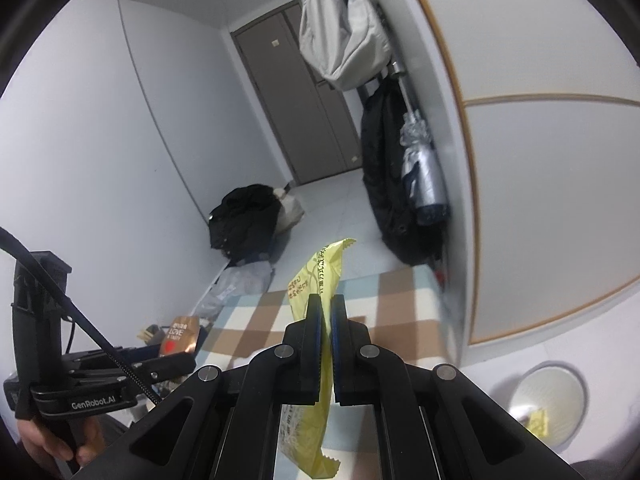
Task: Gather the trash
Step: 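Carry the bread bag and gold packet over the white bin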
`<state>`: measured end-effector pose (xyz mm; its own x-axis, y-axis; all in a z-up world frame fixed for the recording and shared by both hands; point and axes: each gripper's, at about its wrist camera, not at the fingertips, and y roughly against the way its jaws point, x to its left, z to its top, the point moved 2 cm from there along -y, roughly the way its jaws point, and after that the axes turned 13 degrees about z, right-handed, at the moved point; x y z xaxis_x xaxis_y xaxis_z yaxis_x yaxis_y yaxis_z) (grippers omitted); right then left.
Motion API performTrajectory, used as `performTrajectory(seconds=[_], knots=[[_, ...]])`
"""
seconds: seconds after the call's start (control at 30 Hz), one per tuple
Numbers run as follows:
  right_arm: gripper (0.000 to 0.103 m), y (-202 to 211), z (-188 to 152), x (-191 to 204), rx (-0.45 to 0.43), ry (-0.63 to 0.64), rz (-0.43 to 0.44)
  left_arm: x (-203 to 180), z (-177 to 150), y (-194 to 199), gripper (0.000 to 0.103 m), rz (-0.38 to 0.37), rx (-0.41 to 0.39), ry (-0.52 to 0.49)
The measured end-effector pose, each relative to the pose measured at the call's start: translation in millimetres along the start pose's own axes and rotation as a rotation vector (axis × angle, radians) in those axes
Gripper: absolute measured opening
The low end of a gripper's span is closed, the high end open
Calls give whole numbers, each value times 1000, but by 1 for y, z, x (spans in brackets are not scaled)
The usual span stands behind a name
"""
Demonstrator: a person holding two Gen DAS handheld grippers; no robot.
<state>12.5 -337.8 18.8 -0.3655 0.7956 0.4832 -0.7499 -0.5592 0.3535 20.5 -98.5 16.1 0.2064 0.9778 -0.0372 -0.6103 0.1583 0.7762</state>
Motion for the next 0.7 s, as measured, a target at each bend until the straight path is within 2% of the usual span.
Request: performTrajectory(seconds=[0.17, 0.37, 0.7], knots=[[3, 24, 12, -16, -41, -17, -12, -26, 7, 2, 35, -12, -8, -37], [3, 53, 26, -38, -78, -16, -43, -61, 21, 0, 35, -80, -9, -59], [3, 104, 46, -104, -134, -65, -167, -139, 49, -15, 35, -193, -20, -146]])
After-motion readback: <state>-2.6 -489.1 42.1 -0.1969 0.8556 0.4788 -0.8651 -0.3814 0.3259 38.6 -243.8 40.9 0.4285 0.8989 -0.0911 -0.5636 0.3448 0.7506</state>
